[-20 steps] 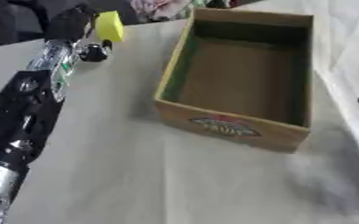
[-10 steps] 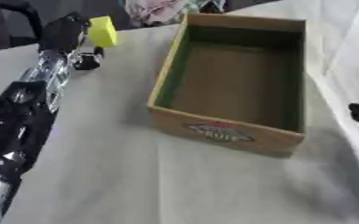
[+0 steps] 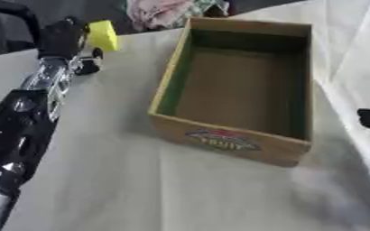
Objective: Pick up objects on the table and place them in the box.
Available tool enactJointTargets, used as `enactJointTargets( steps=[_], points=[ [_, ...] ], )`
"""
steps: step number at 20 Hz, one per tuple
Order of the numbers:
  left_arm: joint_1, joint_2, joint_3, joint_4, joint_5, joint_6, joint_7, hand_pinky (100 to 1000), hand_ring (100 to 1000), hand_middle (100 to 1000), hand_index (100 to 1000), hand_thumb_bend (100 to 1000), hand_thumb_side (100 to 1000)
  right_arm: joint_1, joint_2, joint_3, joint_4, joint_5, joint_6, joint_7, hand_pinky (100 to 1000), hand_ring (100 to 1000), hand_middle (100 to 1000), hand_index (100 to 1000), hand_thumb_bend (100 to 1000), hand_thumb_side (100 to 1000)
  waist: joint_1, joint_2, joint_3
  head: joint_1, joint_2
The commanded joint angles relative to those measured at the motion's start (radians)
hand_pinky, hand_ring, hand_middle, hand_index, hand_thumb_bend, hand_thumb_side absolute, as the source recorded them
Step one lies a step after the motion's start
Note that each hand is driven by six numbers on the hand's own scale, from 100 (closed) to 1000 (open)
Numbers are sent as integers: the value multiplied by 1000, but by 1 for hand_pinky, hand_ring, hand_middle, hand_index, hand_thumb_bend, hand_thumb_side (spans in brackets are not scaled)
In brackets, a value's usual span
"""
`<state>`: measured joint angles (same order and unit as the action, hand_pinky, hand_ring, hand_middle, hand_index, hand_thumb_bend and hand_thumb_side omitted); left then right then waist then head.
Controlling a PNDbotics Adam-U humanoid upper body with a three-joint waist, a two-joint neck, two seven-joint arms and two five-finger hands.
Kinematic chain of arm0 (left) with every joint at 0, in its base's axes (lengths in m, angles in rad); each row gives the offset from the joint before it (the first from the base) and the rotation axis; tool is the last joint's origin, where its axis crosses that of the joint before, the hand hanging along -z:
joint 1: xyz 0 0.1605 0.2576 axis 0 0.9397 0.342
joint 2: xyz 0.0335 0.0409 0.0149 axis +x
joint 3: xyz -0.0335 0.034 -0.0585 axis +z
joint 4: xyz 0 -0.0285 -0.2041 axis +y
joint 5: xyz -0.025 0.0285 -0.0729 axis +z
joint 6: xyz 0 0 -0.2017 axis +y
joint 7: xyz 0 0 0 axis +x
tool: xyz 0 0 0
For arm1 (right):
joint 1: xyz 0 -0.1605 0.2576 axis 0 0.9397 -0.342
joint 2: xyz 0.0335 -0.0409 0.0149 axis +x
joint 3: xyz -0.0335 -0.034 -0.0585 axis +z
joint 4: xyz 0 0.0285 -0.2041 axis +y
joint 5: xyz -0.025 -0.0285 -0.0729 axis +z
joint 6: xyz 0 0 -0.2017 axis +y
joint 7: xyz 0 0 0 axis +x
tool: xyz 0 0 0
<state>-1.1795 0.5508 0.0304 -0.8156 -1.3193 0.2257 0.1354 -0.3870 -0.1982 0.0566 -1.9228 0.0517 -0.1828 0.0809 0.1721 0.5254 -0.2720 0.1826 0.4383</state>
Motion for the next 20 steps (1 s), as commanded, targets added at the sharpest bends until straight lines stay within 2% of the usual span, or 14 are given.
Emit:
enactJointTargets(
  steps=[1, 3, 4, 6, 8, 14, 17, 20],
  points=[
    [-14, 14, 9, -19, 20, -2, 26, 627, 689, 726, 786, 238, 287, -10, -4, 2, -25, 7, -2, 4, 864, 834, 650, 903, 100, 465, -3, -20, -1, 0, -11],
    [-14, 12, 4, -19, 36, -11, 33, 574, 620, 644, 733, 220, 284, -10, -4, 2, -24, 7, -2, 5, 864, 834, 650, 903, 100, 466, -2, -19, -2, 0, -11],
    [-14, 11, 4, -20, 41, -13, 42, 495, 537, 550, 665, 203, 272, -11, -3, 2, -24, 7, -2, 5, 864, 834, 650, 903, 100, 465, -1, -19, -2, 0, -11],
    [-14, 7, 9, -29, 56, -8, 83, 369, 447, 438, 560, 147, 259, -12, -3, 2, -24, 7, -2, 6, 865, 834, 650, 903, 100, 466, 0, -18, -4, -1, -12],
    [-13, 5, 11, -37, 79, -3, 135, 319, 418, 401, 511, 108, 260, -12, -2, 1, -24, 7, -2, 6, 865, 834, 650, 903, 100, 466, 0, -18, -5, -1, -12],
    [-8, 10, 3, -46, 147, -14, 238, 286, 412, 384, 481, 100, 258, -11, -2, 1, -21, 5, -1, 6, 864, 834, 650, 901, 100, 465, -3, -30, -5, 1, -5],
    [1, 18, -14, -73, 176, -36, 247, 296, 421, 391, 486, 100, 253, -7, -4, 0, -18, 0, -1, 4, 863, 834, 652, 902, 100, 462, -11, -53, 2, 2, 5],
    [15, 32, -54, -134, 204, -83, 216, 331, 429, 399, 493, 100, 241, 0, -7, 0, -14, -9, -1, 2, 862, 833, 654, 903, 100, 460, -19, -89, 16, -3, 24]
  ],
)
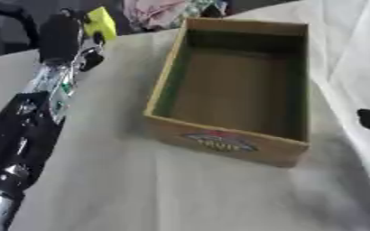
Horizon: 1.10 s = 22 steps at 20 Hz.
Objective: Pick up objects on the table and place them in the box.
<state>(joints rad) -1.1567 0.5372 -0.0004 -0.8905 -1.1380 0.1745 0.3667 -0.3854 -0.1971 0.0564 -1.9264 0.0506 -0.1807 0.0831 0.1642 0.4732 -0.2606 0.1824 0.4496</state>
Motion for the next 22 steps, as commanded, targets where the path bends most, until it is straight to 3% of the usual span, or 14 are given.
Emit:
enactJointTargets(
  steps=[1, 2, 3, 8, 13, 17, 22],
  points=[
    [-2, 51, -39, -90, 33, -52, -31, 338, 430, 400, 494, 100, 239, 1, -10, 0, -8, -12, -3, -1, 862, 833, 655, 903, 100, 459, -14, -52, 11, -6, 22],
    [4, 56, -55, -124, 47, -71, -47, 341, 431, 400, 494, 100, 237, 3, -11, 1, -7, -16, -3, -1, 861, 833, 657, 903, 100, 507, -18, -68, 19, -10, 31],
    [11, 61, -71, -159, 65, -89, -64, 341, 431, 399, 493, 100, 236, 5, -13, 1, -5, -21, -3, -1, 861, 833, 658, 904, 100, 458, -22, -84, 27, -14, 41],
    [51, 65, -159, -321, 182, -163, -167, 353, 433, 402, 494, 100, 239, 16, -22, 4, 0, -49, -4, -2, 859, 832, 663, 905, 100, 452, -45, -158, 64, -39, 98],
    [98, 16, -258, -423, 248, -227, -251, 373, 435, 408, 503, 109, 248, 14, -27, 12, -1, -77, -7, -1, 856, 831, 667, 907, 100, 447, -64, -215, 72, -57, 139],
    [122, -51, -323, -439, 200, -274, -300, 405, 443, 421, 517, 125, 264, 10, -26, 18, -2, -96, -8, 2, 855, 831, 669, 907, 100, 445, -80, -242, 77, -61, 161],
    [154, -160, -355, -379, 58, -310, -313, 446, 454, 438, 536, 166, 277, 4, -19, 29, -2, -113, -7, 11, 854, 830, 670, 907, 100, 445, -92, -256, 77, -58, 187]
  ],
)
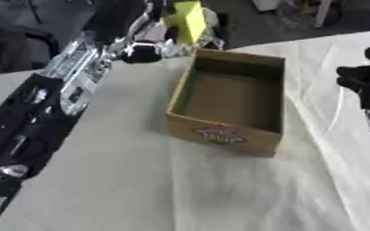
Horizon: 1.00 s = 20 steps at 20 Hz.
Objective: Pick up objects on the table and place them in the box.
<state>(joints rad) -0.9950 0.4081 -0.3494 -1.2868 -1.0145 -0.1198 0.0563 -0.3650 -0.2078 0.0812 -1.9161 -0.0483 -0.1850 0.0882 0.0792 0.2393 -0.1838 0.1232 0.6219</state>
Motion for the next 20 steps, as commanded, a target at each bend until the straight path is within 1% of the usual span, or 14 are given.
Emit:
enactJointTargets(
  steps=[1, 4, 6, 7, 8, 9, 10, 11, 12, 14, 16, 18, 20],
  points=[
    [-1, -50, -5, 36, -100, -18, 2, 459, 461, 448, 545, 177, 286, -17, -7, 6, -12, -17, -2, 8, 854, 830, 669, 907, 100, 445, -9, -22, -1, 1, 16],
    [17, -112, 7, 107, -213, -15, 18, 502, 482, 474, 574, 210, 301, -19, -1, 9, -12, -21, 0, 12, 854, 830, 669, 907, 100, 446, -12, -20, -4, 1, 23],
    [26, -146, 19, 153, -287, -9, 36, 548, 517, 515, 614, 271, 329, -20, 2, 11, -11, -23, 1, 15, 854, 830, 669, 907, 100, 446, -13, -18, -7, 5, 33],
    [28, -159, 25, 173, -320, -7, 48, 577, 544, 546, 642, 345, 364, -20, 3, 11, -11, -23, 1, 16, 854, 830, 668, 907, 100, 446, -13, -18, -8, 7, 37],
    [31, -168, 29, 188, -347, -4, 61, 616, 586, 596, 691, 403, 390, -20, 4, 11, -11, -23, 1, 16, 854, 830, 668, 907, 100, 446, -13, -17, -9, 8, 40],
    [32, -173, 33, 196, -369, 0, 75, 664, 645, 675, 775, 516, 443, -20, 5, 11, -11, -22, 2, 16, 854, 830, 668, 906, 100, 447, -13, -16, -10, 7, 42],
    [34, -176, 36, 196, -384, 5, 92, 688, 682, 718, 817, 575, 475, -20, 5, 10, -11, -22, 2, 16, 854, 830, 668, 906, 100, 447, -13, -15, -11, 6, 44],
    [36, -177, 38, 190, -389, 9, 109, 707, 715, 755, 846, 655, 514, -20, 5, 10, -11, -21, 2, 16, 854, 830, 667, 906, 100, 447, -13, -14, -11, 4, 46],
    [38, -175, 41, 173, -383, 13, 127, 711, 725, 765, 858, 721, 548, -19, 5, 9, -10, -20, 2, 15, 854, 830, 667, 906, 100, 447, -12, -14, -10, 2, 48],
    [45, -162, 46, 120, -341, 20, 152, 699, 727, 764, 858, 755, 575, -18, 4, 7, -10, -18, 3, 13, 853, 830, 667, 906, 100, 448, -12, -14, -5, -3, 54],
    [59, -141, 52, 44, -255, 31, 159, 670, 725, 757, 859, 725, 575, -15, 2, 7, -9, -16, 3, 13, 853, 830, 667, 906, 100, 449, -14, -17, 5, -9, 60],
    [78, -117, 65, -47, -133, 52, 156, 631, 714, 742, 857, 659, 571, -12, 1, 5, -6, -15, 3, 11, 853, 829, 667, 905, 100, 449, -16, -22, 18, -12, 66],
    [105, -82, 85, -161, 39, 83, 155, 597, 702, 724, 849, 608, 565, -6, 1, 2, -4, -13, 3, 7, 853, 829, 666, 905, 100, 449, -19, -28, 32, -18, 72]
  ],
)
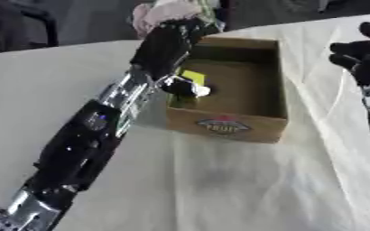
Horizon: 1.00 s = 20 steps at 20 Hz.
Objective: Pick up objects on the table and place them in the box.
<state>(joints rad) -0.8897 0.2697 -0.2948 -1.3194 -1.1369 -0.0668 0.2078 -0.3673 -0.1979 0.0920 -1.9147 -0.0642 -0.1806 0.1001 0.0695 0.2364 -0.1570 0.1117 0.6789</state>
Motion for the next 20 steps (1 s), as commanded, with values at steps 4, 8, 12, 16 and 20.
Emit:
enactJointTargets(
  steps=[4, 8, 12, 16, 20],
  points=[
    [95, 155, 81, -400, 518, 74, -3, 540, 658, 675, 827, 548, 560, 8, -12, -15, 2, 8, -1, -13, 853, 829, 665, 905, 100, 450, -14, -32, 42, -14, 32],
    [269, 183, 151, -606, 787, 100, 35, 504, 644, 658, 831, 500, 580, 15, -13, -22, 5, 14, 1, -23, 853, 828, 662, 905, 100, 450, -14, -30, 71, -14, 52],
    [445, 146, 194, -676, 933, 89, 84, 475, 632, 644, 833, 448, 617, 17, -17, -31, 2, 18, 0, -35, 852, 826, 661, 905, 100, 450, -13, -24, 91, -11, 69],
    [562, 97, 204, -680, 992, 56, 126, 457, 621, 630, 828, 418, 641, 20, -18, -39, 2, 25, 3, -46, 852, 825, 661, 904, 100, 450, -13, -16, 116, -5, 85],
    [620, 56, 197, -680, 1023, 60, 133, 443, 612, 621, 824, 412, 657, 19, -13, -41, 3, 27, 7, -52, 852, 824, 659, 904, 100, 453, -14, -14, 125, -10, 91]
  ],
)
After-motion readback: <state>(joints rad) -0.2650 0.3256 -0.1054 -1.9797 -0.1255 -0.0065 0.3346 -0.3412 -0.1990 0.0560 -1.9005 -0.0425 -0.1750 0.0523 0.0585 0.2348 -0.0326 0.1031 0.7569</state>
